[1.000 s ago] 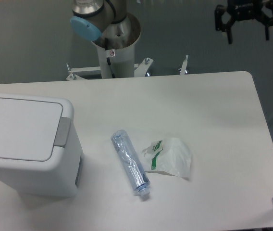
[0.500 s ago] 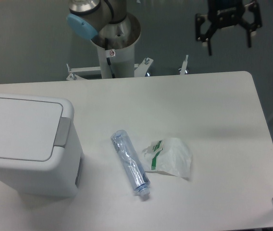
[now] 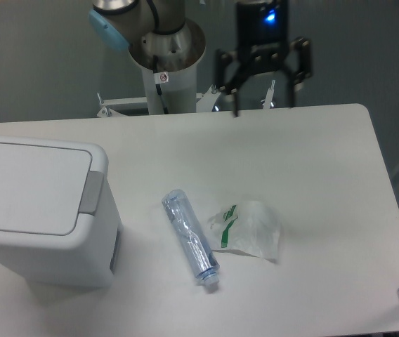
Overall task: Open the trash can
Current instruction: 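Lower the open gripper onto the white trash bin's lid edge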
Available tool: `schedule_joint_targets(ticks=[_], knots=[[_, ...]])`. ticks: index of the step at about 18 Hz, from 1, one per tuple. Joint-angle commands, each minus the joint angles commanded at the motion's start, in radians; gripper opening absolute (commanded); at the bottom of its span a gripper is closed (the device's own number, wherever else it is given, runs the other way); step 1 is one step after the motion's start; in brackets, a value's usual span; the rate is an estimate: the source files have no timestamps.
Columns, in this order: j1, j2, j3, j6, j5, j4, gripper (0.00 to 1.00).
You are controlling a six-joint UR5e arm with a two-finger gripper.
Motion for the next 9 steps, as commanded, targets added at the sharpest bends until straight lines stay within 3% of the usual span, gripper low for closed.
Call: schedule_joint_targets(ticks=[4, 9], knots=[[-0.083, -0.044, 0.003, -0.048, -0.012, 0.052, 1.00], [-0.186, -0.121, 0.023, -0.048, -0.009, 0.068, 1.00]])
